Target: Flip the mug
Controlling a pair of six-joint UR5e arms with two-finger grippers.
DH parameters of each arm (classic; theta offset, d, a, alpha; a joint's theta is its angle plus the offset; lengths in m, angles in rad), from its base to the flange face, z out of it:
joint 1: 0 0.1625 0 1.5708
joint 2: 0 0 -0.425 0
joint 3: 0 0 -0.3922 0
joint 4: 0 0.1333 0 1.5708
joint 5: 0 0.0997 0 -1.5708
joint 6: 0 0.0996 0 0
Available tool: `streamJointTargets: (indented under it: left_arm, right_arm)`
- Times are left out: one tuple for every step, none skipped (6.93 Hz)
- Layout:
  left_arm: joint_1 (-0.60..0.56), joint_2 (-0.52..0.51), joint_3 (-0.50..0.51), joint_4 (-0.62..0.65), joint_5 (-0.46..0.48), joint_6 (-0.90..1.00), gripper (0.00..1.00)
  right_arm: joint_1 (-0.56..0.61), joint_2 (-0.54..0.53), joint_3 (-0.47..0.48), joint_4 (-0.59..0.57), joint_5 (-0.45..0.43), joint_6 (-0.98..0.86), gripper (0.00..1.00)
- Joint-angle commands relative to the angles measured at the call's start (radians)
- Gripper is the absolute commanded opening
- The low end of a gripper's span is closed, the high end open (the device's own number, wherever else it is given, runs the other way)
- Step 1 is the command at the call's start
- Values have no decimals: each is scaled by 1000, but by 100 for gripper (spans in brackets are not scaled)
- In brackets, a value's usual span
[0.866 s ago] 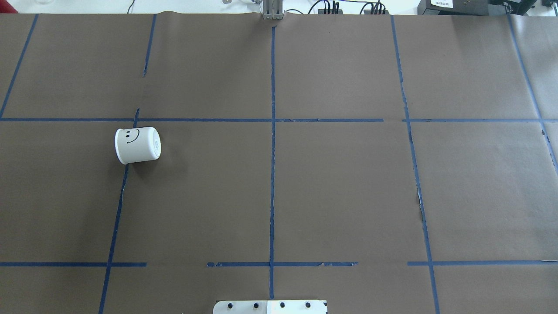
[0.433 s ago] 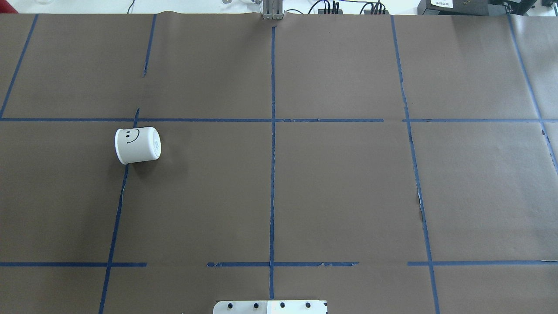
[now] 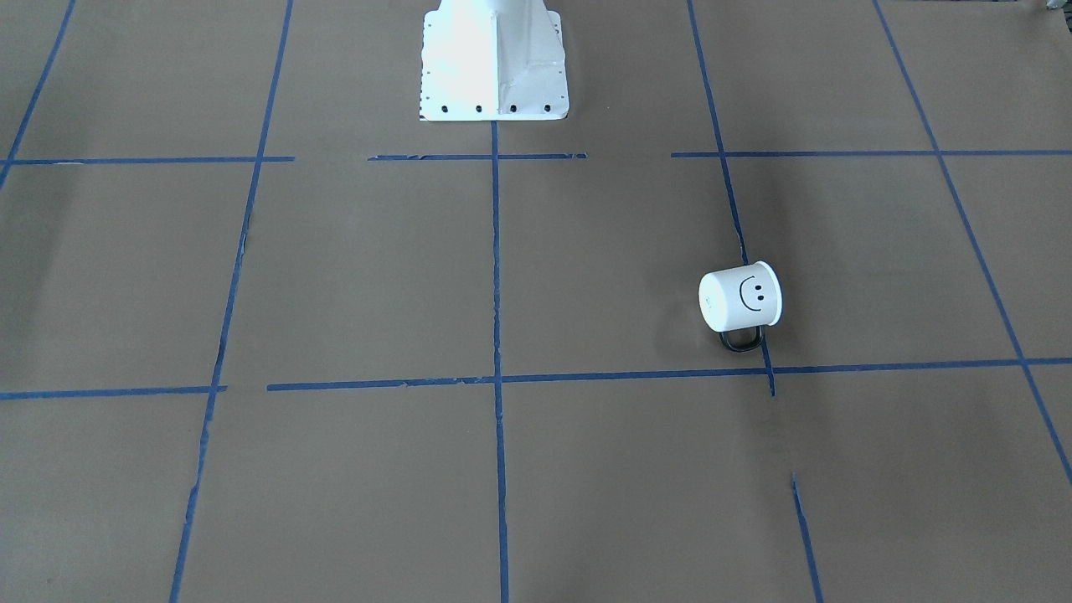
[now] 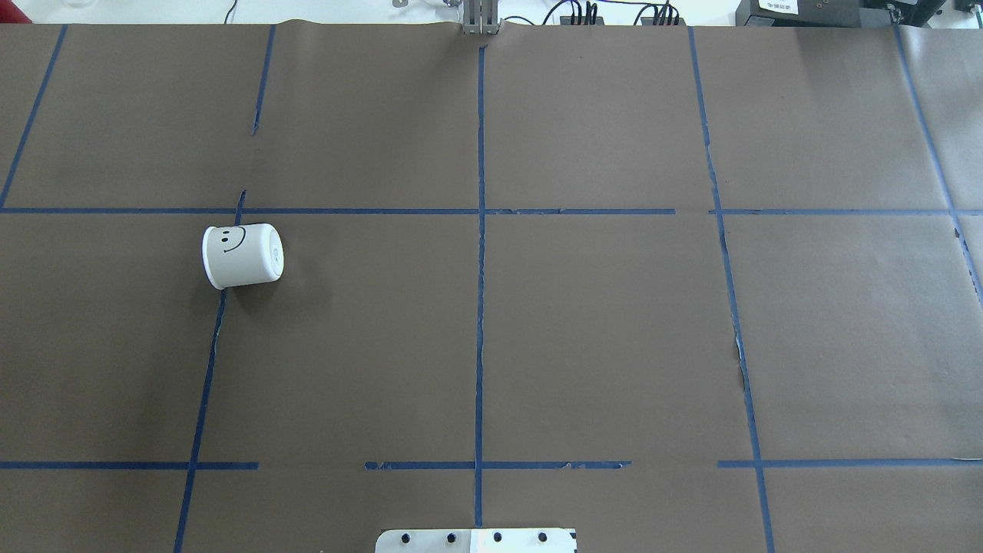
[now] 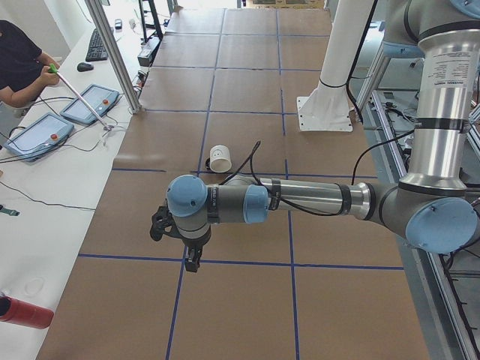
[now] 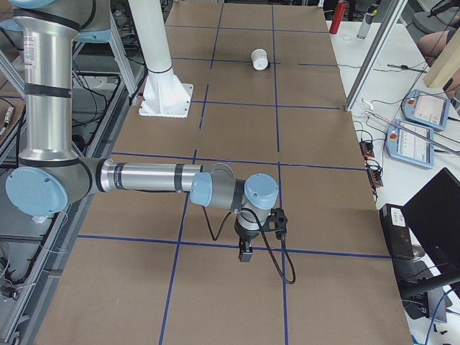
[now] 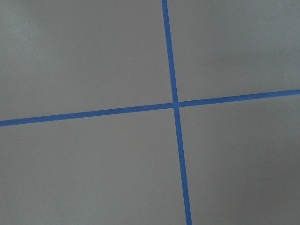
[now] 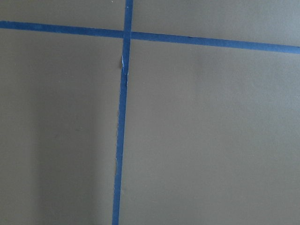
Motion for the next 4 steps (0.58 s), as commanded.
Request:
streamJointTargets:
  left_arm:
    - [2, 37, 23, -191, -38, -30, 100]
    - [9, 36, 9, -247, -126, -242, 100]
    - [73, 39, -5, -347, -153, -434, 100]
    - [147, 43, -6, -450, -153, -593, 100]
  right_arm:
    - [0, 0, 0, 0, 0, 0, 100]
    - [0, 0, 0, 0, 0, 0, 100]
    - [0, -2, 0, 0, 0, 0, 100]
    - [0, 0, 0, 0, 0, 0, 100]
